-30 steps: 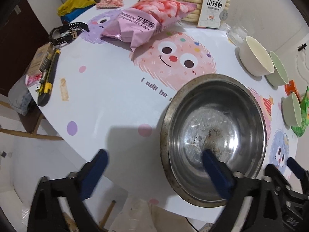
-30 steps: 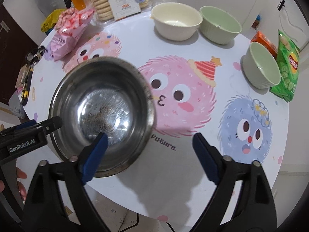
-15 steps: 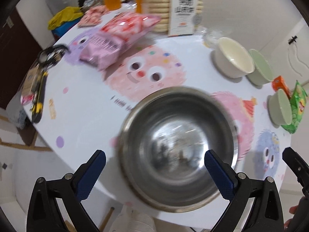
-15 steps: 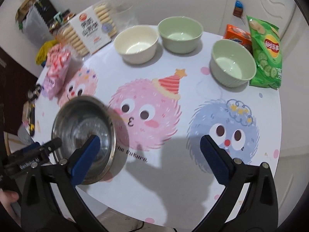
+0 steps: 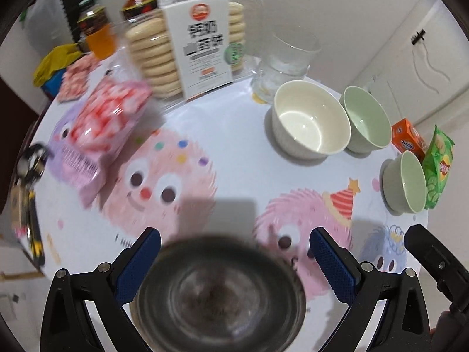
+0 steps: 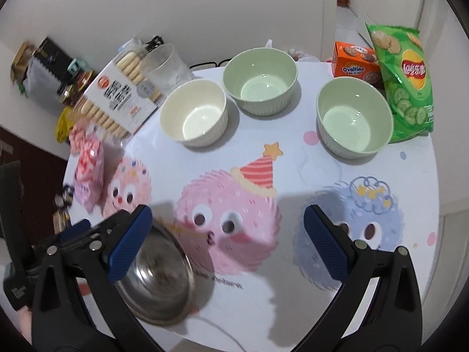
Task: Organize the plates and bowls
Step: 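Move both tools to the rim of the cream-white bowl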
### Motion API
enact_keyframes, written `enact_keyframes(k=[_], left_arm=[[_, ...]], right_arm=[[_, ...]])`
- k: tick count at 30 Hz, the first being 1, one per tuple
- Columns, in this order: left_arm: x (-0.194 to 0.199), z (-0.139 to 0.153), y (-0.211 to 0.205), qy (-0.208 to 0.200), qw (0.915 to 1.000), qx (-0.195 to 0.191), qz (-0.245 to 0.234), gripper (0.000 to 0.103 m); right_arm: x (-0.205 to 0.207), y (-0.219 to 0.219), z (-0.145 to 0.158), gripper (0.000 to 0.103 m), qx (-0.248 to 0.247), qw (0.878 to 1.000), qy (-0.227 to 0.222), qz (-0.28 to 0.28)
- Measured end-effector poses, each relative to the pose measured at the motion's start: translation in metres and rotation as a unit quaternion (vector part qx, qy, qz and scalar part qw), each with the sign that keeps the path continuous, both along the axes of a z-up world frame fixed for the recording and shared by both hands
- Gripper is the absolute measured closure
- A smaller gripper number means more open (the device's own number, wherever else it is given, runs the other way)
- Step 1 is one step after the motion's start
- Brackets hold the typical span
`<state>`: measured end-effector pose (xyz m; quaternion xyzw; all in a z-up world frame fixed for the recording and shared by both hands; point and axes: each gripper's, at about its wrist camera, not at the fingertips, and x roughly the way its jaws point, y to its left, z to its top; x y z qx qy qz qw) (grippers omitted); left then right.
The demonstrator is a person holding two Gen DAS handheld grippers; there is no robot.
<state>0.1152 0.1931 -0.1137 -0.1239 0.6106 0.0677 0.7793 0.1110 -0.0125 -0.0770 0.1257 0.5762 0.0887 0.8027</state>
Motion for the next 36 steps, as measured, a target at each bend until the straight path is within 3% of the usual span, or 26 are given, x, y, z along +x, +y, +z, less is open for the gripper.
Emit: enact_keyframes(k=[12,21,26,31,36], left_arm=[[0.093,-0.040,0.005,0.042,0.9983,-0.001,-0.040,0.000],[0.126,-0.061,0.001,0.057,0.9961,0.008,-0.067,0.001],[0.133,-0.071,0.003,0.064,0.9962,0.000,-0.059,0.014],[0.136,-0.077,0.007,0.068,0.9962,-0.022,-0.050,0.026],[0.141,-0.080,0.011,0.069,0.9954,-0.047,-0.047,0.040]], right_arm=[[0.084,0.012,-0.041,0.000,0.027,0.995,0.058,-0.074],[0.117,0.012,-0.067,0.000,0.028,0.990,0.091,-0.105],[0.126,0.015,-0.075,0.001,0.027,0.989,0.101,-0.108],[0.132,0.018,-0.080,0.011,0.029,0.988,0.108,-0.107],[0.138,0.021,-0.086,0.035,0.031,0.988,0.116,-0.101]])
